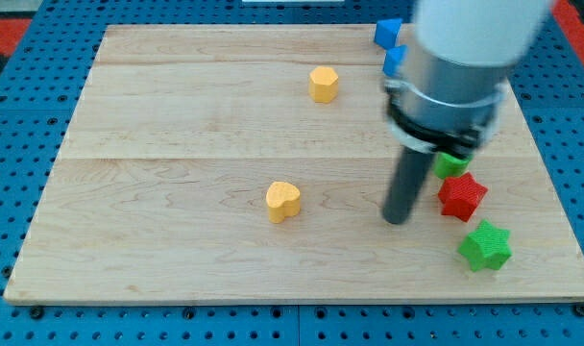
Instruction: Push the red circle slightly to the right
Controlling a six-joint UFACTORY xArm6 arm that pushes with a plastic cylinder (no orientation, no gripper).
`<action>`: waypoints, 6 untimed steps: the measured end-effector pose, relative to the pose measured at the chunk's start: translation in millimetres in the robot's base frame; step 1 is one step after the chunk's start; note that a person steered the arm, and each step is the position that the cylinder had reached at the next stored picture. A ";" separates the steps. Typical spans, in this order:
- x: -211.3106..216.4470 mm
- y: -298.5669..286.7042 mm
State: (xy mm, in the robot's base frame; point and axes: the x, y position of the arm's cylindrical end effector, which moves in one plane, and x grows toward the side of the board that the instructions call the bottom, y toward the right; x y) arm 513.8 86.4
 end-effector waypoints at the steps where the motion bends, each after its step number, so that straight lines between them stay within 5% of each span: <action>1: -47.9 -16.7; 4: -168.2 83.5; 6: -242.7 89.8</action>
